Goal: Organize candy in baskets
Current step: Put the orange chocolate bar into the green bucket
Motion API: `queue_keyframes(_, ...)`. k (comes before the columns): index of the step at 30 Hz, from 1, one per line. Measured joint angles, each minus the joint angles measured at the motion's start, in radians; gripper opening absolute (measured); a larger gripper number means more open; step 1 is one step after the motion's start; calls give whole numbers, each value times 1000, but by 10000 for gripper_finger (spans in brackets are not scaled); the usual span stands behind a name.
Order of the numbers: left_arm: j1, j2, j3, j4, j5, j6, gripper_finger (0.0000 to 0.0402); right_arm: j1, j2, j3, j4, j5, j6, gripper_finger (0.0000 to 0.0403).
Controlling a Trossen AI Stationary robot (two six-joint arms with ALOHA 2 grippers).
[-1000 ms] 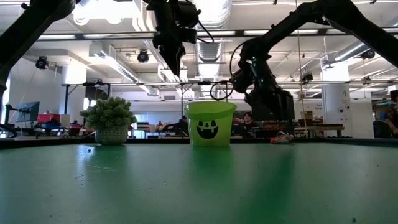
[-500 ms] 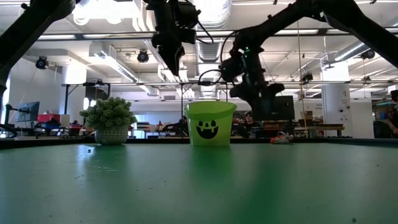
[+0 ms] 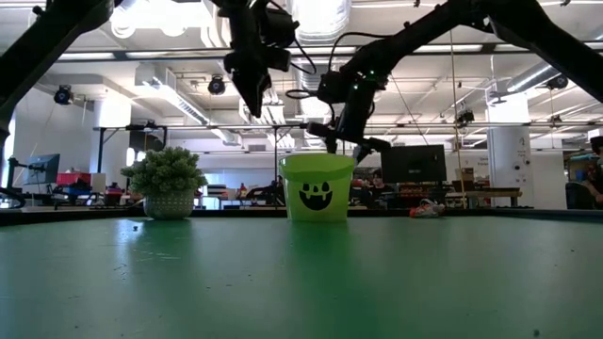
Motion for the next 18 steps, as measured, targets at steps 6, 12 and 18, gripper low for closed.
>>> queue_keyframes(6,6,0,0,3,-1,-21,144,-3,2,-7,8,90,70,194)
queue_keyframes(12,6,-1,0,4,-1,-19,144,-15,20,-11,4,224,205,194)
queue_keyframes(18,8,-1,0,4,-2,-18,144,-30,79,-20,11,216,460,194)
